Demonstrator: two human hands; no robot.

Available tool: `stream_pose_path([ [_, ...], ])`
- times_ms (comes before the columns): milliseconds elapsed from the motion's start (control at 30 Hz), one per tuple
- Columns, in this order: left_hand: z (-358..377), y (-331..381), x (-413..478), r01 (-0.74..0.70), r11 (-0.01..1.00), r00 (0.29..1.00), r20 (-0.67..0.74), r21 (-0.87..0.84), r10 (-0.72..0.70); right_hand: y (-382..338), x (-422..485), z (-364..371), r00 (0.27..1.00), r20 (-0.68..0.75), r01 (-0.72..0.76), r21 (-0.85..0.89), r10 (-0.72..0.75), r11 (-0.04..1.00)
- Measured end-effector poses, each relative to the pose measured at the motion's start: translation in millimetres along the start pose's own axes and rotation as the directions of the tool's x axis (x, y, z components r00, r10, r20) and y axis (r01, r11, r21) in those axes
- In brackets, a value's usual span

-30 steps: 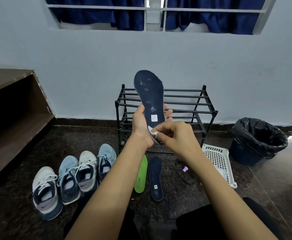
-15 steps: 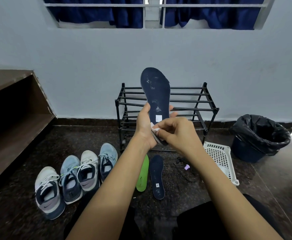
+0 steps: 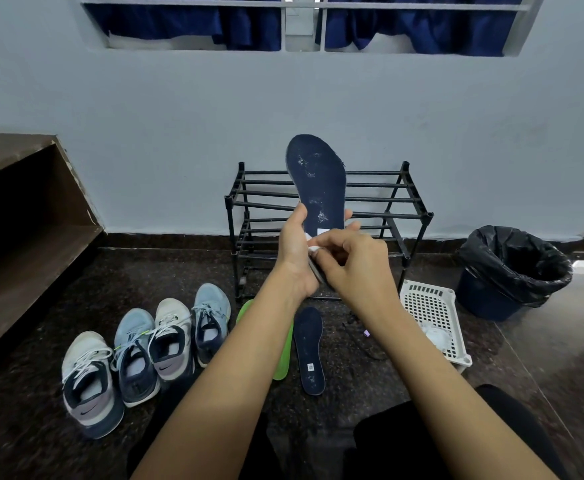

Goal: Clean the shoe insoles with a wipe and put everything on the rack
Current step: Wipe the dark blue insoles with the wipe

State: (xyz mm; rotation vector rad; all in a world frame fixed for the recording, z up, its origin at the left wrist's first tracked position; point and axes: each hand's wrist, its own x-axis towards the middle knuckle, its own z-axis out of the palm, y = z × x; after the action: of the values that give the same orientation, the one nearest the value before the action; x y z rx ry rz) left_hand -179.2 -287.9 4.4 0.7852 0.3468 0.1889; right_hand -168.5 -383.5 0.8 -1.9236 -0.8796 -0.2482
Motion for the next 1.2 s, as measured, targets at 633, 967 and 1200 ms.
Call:
stream_pose_path([
  [633,-4.5,6.6,6.4,-0.068,0.996,0.997,-0.025,-0.049,0.067,1.7,2.6,0.0,0.998,0.064,-0.026,0.052,0.023,0.998],
  [967,-12.8,19.6,11.1,-0.130,0.985,0.991,-0.009,-0.116,0.130,5.2,3.3,-10.9,0.956,0.290,-0.077,0.074,0.053,0.994],
  [1200,-4.6,8.9,7.7,-0.097,0.991,0.994,0.038,-0.094,0.101,2.1,1.3,-4.8,0.994,0.108,-0.046,0.128,0.032,0.991],
])
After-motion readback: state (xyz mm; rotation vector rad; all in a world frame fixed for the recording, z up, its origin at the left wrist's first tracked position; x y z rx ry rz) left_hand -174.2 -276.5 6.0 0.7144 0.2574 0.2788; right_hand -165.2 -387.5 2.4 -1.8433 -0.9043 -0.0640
